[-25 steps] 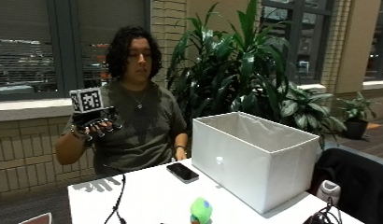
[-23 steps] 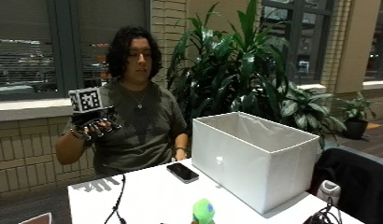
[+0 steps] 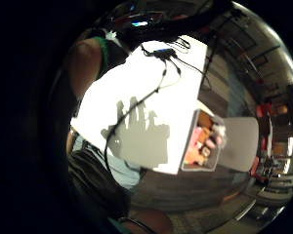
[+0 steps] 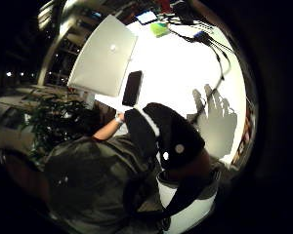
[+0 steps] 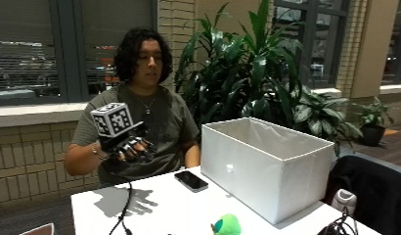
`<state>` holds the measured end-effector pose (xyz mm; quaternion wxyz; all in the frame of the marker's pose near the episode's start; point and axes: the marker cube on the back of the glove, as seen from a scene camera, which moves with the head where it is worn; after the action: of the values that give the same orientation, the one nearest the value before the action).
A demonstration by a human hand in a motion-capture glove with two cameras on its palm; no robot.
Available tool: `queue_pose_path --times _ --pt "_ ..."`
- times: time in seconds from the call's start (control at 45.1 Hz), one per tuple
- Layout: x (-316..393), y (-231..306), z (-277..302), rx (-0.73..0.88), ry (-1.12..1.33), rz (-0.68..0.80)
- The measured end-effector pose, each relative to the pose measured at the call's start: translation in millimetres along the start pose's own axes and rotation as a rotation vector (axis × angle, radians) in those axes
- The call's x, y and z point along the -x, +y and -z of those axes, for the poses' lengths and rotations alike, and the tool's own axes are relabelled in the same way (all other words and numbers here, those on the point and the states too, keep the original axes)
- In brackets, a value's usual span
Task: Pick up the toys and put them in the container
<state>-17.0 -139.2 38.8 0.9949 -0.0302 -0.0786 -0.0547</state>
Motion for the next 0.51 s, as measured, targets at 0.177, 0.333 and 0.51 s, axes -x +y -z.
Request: queue_pose_path --times 0.177,0.333,0.51 --pt "28 -130 -56 -0.085 -0.027 0.098" --pt "36 -237 -115 -0.06 0.046 0.086" --pt "30 -302 -178 -0.004 0.185 0.036"
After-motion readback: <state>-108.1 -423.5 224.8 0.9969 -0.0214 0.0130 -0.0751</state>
